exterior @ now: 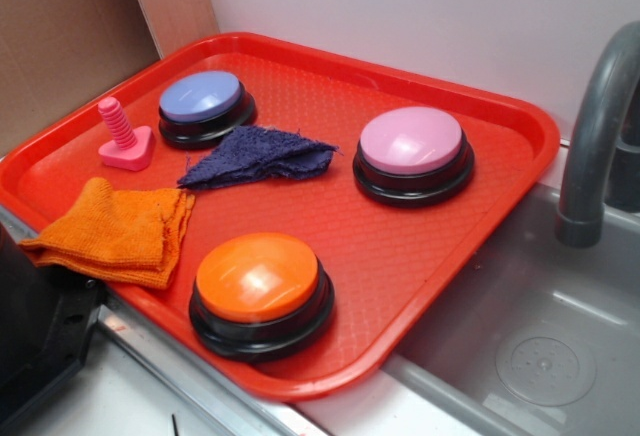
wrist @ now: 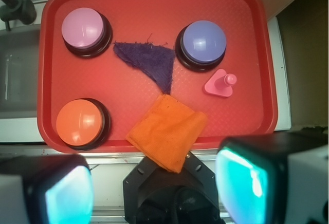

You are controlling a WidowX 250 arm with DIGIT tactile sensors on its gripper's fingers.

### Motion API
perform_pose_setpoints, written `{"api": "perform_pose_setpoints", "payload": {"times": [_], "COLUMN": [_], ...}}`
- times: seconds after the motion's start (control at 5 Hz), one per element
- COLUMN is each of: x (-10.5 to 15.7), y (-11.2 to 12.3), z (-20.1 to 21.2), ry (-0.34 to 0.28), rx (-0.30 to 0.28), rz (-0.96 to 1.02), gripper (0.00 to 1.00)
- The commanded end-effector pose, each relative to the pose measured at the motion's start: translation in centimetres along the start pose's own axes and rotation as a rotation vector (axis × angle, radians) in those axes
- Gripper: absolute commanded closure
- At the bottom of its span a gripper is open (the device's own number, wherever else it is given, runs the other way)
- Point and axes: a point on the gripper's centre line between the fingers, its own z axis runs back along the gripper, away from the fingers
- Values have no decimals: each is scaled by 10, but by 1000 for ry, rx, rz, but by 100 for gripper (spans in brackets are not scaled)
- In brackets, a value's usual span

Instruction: Push the orange button.

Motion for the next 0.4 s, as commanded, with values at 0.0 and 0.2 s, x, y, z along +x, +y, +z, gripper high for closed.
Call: {"api": "perform_pose_setpoints", "payload": {"times": [0.0, 0.2], "x": [0, 16], "y": [0, -49], "z": [0, -43], "ry": [0, 44], "rx": [0, -78], "rz": [0, -232], "gripper": [0, 0]}}
